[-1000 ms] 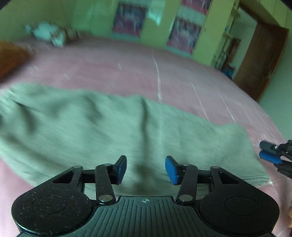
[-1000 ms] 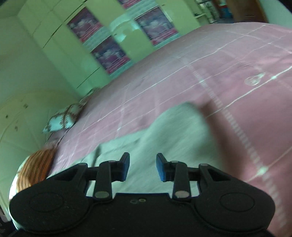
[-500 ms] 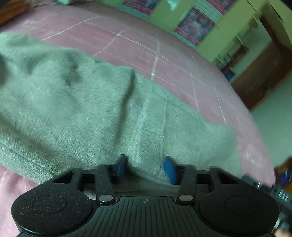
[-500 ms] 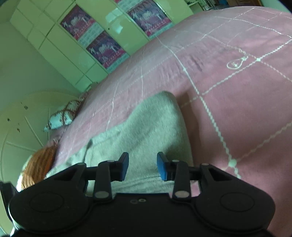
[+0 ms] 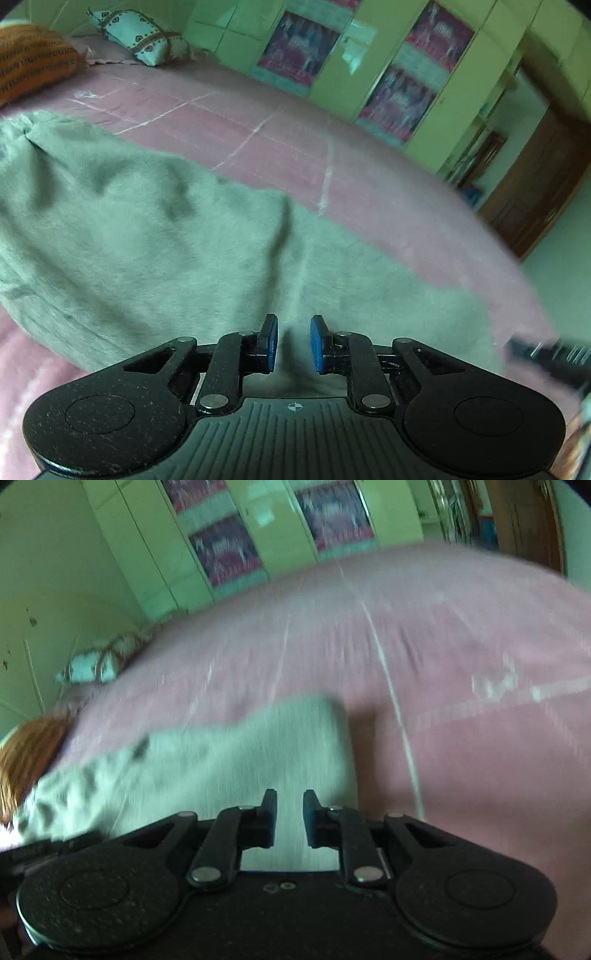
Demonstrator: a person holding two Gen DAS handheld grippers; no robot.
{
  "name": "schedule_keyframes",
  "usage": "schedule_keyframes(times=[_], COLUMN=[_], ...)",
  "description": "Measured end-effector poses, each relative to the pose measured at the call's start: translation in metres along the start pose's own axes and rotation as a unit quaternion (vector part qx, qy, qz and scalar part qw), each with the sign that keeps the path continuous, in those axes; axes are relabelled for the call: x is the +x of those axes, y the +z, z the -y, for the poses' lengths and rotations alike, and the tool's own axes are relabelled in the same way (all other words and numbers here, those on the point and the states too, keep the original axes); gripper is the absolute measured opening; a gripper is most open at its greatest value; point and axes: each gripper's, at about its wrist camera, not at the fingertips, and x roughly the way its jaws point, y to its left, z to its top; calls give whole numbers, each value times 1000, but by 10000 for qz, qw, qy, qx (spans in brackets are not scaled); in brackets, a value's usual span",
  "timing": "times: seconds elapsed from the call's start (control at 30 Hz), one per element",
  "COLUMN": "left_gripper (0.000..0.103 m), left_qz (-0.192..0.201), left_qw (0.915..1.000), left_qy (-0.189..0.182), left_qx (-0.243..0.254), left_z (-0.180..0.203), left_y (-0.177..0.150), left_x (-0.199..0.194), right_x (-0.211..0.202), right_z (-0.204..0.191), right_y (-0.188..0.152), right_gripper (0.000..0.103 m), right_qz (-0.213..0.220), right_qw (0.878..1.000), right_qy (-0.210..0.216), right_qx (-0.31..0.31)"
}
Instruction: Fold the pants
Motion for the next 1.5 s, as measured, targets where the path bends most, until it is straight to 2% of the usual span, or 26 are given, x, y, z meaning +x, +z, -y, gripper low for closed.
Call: schedule_keyframes(times=[0.03, 0.1, 0.13, 0.17, 0.2, 0.3, 0.37, 0.43, 0.5, 0.53, 0.6, 0.7, 0.77, 0.83, 0.93, 1.0, 1.03, 1.07, 1.13, 1.17, 1.2, 1.33, 1.37, 1.4, 1.47, 1.5], left_gripper=[21, 21, 21, 21, 21, 21, 21, 21, 25, 25, 25, 25, 25, 28, 32, 66, 103, 103, 103, 103, 103, 103, 103, 103, 103, 103], left_qz=[-163, -143, 1, 195, 300, 178, 65, -263, -265, -255, 92, 123, -235, -167, -151, -90, -85, -67, -214, -253, -220, -179, -180, -193, -156, -42], left_qw=[9999, 9999, 9999, 9996, 9993, 9988, 9976, 9949, 9954, 9959, 9967, 9973, 9945, 9953, 9969, 9969, 9966, 9953, 9932, 9934, 9937, 9942, 9939, 9936, 9931, 9929], left_qy=[0, 11, 125, 160, 87, 8, 2, 218, 228, 243, 311, 42, 191, 163, 161, 199, 263, 409, 495, 487, 488, 467, 493, 513, 550, 542], left_qx=[-6, 51, 88, 154, 228, 447, 688, 949, 895, 839, 745, 716, 1003, 941, 760, 760, 773, 871, 1029, 1011, 986, 954, 970, 985, 1027, 1056], left_z=[-4, -5, -3, 0, 4, 19, 31, 39, 34, 34, 33, 32, 37, 33, 27, 19, 13, 11, 5, 2, 0, -13, -15, -19, -29, -37], left_y=[0, 6, 11, 16, 24, 44, 52, 53, 54, 58, 61, 62, 56, 57, 60, 59, 55, 53, 48, 46, 44, 36, 34, 33, 31, 32], left_x=[5, 5, 2, -1, -1, 20, 39, 62, 70, 67, 52, 52, 73, 78, 63, 47, 42, 40, 38, 34, 27, 2, -3, -7, -22, -33], right_x=[3, 19, 35, 55, 62, 46, 44, 50, 64, 77, 98, 79, 75, 97, 91, 66, 56, 47, 33, 28, 23, 9, 8, 11, 32, 33], right_z=[0, 0, 3, 6, 8, 2, -1, -4, -7, -6, 2, 0, -1, 2, 2, 0, 0, 0, 1, 1, 1, -2, -4, -7, -8, -11], right_y=[7, 16, 15, 12, 11, 21, 29, 37, 41, 40, 44, 52, 52, 44, 45, 46, 44, 41, 31, 24, 18, -2, -6, -10, -18, -21], right_gripper=[12, 13, 10, 10, 13, 13, 13, 13, 11, 9, 6, 14, 13, 12, 14, 24, 27, 30, 48, 69, 77, 77, 85, 99, 96, 95], right_qz=[53, 1, -229, -689, -762, -251, -70, 31, -52, -256, -585, -140, 30, -451, -471, -141, -56, -38, 9, -2, -19, -118, -153, -231, -880, -939], right_qw=[10000, 9999, 9993, 9966, 9960, 9990, 9993, 9995, 9986, 9975, 9962, 9985, 9990, 9970, 9973, 9993, 9997, 9998, 9999, 9999, 9998, 9994, 9992, 9989, 9937, 9922], right_qy=[-47, -132, -272, -430, -458, -314, -297, -233, -323, -446, -521, -406, -283, -449, -439, -250, -187, -161, -124, -143, -201, -329, -358, -401, -666, -760], right_qx=[10, -15, -75, -101, -106, -220, -198, -211, -418, -480, -383, -328, -340, -433, -355, -232, -161, -120, -81, -52, -37, 21, -7, -84, -194, -306])
